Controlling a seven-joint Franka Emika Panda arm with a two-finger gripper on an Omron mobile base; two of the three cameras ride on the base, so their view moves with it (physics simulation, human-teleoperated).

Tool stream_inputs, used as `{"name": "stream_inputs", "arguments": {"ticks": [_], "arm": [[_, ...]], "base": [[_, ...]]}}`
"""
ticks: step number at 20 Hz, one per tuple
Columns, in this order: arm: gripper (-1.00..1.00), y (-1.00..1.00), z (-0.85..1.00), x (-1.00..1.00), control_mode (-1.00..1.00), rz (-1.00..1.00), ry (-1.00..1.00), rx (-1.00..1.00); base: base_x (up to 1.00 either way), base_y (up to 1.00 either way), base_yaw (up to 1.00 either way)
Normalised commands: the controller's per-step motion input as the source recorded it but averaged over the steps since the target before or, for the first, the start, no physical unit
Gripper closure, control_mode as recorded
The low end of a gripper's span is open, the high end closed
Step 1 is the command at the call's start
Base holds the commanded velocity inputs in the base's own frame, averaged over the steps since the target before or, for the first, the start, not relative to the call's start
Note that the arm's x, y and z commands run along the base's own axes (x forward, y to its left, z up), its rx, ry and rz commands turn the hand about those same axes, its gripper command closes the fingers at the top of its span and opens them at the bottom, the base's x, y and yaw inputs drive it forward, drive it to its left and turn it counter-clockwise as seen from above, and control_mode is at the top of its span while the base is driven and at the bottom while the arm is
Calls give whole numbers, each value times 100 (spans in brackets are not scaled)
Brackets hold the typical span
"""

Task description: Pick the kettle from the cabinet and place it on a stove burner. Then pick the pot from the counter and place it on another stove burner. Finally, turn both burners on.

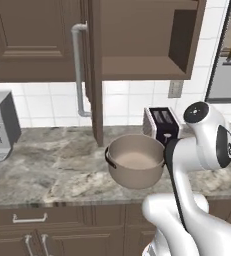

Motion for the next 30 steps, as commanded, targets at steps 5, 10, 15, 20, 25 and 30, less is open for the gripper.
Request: {"name": "stream_inputs", "arguments": {"ticks": [5,10,15,20,25,30], "arm": [[-100,0,0,0,100,0,0,0],[-100,0,0,0,100,0,0,0],[-100,2,0,3,-100,-2,0,0],[-100,0,0,2,-100,0,0,0],[-100,9,-5,0,-100,0,1,1],[-100,0,-1,0,-100,4,11,14]], "base": [[36,38,-21],[31,39,-18],[18,21,-10],[0,0,0],[0,0,0],[0,0,0]]}}
